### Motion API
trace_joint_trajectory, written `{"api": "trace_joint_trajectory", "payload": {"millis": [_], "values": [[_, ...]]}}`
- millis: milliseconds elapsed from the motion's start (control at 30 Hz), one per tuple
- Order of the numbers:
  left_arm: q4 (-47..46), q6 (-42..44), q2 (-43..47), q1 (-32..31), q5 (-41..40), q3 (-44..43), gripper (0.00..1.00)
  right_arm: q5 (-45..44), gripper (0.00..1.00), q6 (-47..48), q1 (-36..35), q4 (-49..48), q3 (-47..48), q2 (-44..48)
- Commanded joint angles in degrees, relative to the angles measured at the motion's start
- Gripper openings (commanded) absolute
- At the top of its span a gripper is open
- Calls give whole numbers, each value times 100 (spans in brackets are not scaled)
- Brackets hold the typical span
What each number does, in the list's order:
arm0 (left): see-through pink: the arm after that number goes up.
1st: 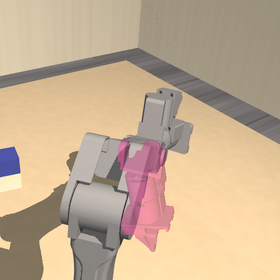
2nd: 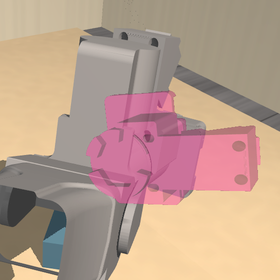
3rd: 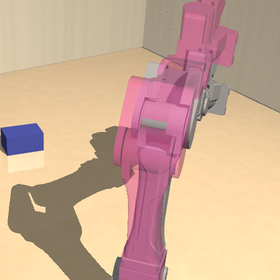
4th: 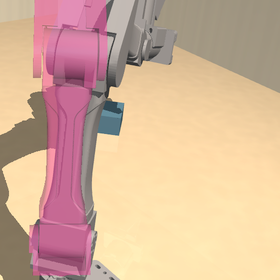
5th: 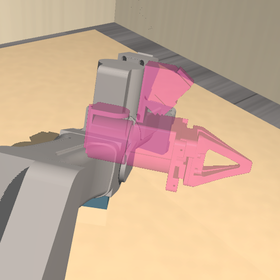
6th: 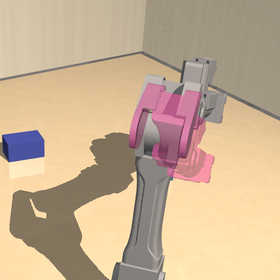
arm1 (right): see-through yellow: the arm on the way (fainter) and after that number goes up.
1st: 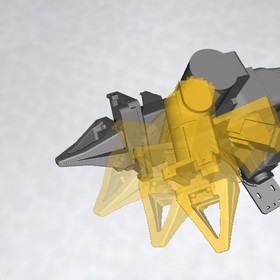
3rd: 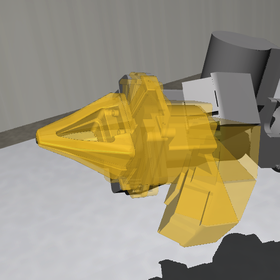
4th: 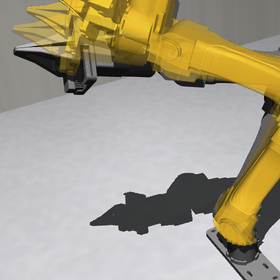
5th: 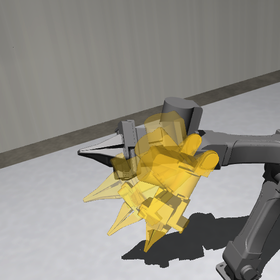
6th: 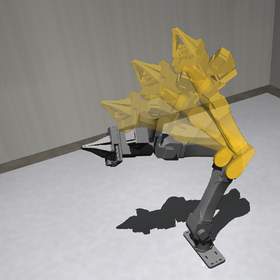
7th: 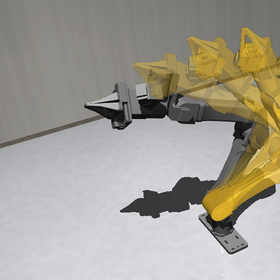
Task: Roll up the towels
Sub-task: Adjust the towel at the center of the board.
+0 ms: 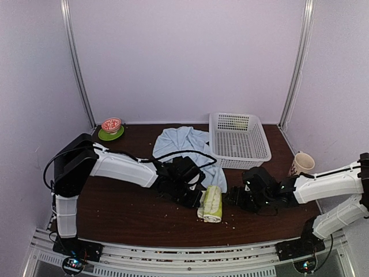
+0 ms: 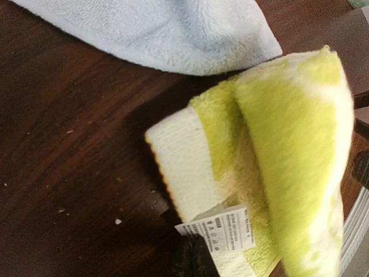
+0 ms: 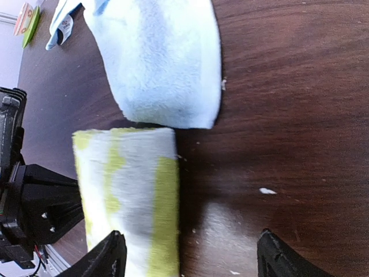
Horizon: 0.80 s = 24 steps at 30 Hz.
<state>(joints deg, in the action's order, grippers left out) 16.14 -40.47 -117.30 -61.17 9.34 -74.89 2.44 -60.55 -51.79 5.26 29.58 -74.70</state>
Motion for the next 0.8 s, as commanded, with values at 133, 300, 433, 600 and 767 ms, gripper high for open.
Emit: {"api": "trace_joint_trajectory", "payload": {"millis": [133, 300, 433, 600, 767], "values": [[-372, -88, 239, 128, 13, 427, 0, 654, 76, -485, -43, -1136, 415, -968], [-444, -69, 346, 148, -4, 563, 0, 567, 76, -533, -42, -1173, 437, -1018], [-443, -39, 421, 179, -19, 625, 0, 364, 77, -255, -42, -696, 570, -791], [-416, -8, 704, 193, -59, 681, 0, 330, 66, -49, -49, -335, 797, -984], [-438, -21, 1053, 193, -86, 827, 0, 282, 58, 117, -178, -54, 1166, -1380]]}}
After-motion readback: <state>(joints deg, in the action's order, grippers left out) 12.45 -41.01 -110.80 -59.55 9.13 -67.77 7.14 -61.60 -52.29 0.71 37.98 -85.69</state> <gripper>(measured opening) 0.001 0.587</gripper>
